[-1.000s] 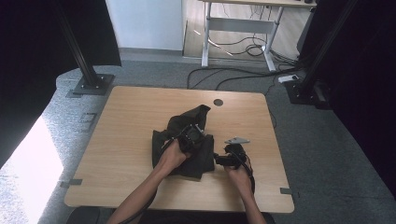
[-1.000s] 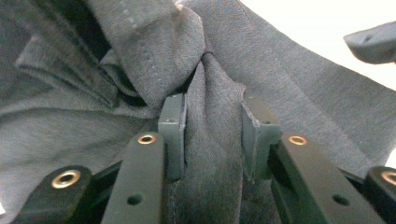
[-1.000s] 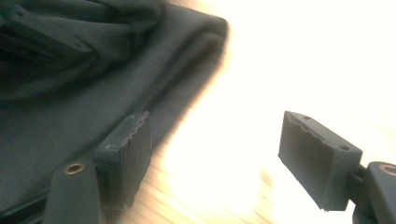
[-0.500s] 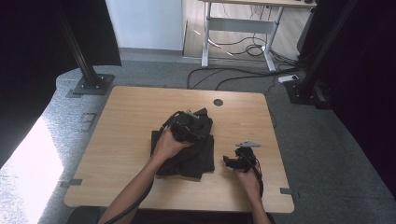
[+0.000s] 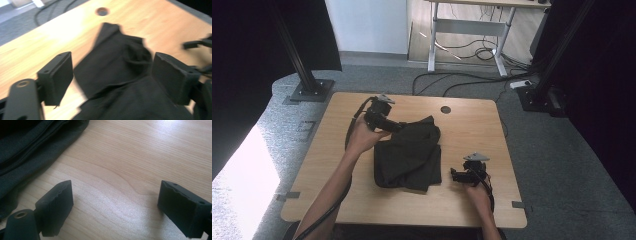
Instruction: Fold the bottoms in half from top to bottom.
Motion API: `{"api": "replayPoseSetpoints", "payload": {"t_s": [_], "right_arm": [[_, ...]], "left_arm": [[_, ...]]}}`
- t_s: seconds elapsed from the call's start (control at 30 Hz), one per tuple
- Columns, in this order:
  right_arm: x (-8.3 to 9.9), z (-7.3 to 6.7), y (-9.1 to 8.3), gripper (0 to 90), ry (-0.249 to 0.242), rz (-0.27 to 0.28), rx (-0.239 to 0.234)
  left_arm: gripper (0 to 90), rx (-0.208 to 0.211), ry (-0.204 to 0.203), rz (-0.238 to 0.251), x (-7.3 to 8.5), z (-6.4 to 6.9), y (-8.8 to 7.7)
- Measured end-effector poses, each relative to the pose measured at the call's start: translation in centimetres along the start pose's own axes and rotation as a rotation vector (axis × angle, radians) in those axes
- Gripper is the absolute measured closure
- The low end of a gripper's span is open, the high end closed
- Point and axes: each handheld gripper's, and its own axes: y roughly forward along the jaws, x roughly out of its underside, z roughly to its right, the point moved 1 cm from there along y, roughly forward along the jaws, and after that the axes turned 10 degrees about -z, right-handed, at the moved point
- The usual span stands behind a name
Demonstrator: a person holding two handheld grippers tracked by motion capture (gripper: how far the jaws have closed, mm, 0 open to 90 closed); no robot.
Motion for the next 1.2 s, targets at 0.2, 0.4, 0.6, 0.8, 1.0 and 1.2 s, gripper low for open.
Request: {"api": "replayPoseSetpoints", "payload": {"t_s": [0.2,0.4,0.6,0.8,1.0,1.2], "right_arm": [[0.0,0.0,0.0,12.4,-0.001,-0.001,0.0],[0.0,0.0,0.0,12.4,-0.001,0.0,0.0],[0.0,0.0,0.0,12.4,0.001,-0.001,0.002],[0.0,-0.1,0.0,12.3,0.004,-0.002,0.002],[0.0,-0.2,0.0,12.0,0.007,-0.002,0.006],[0.0,-0.2,0.0,12.0,0.006,-0.002,0.005]], "left_arm": [[8.4,-0.076,-0.067,-0.037,2.4,-3.9,2.2],[0.3,-0.092,-0.135,-0.096,5.3,-6.8,6.5],[0.0,-0.097,-0.205,-0.152,7.9,-8.5,9.8],[0.1,-0.087,-0.257,-0.208,10.9,-9.3,12.0],[2.0,0.038,-0.238,-0.173,11.4,-7.8,12.1],[1.5,0.051,-0.194,-0.146,10.7,-6.7,9.7]]}}
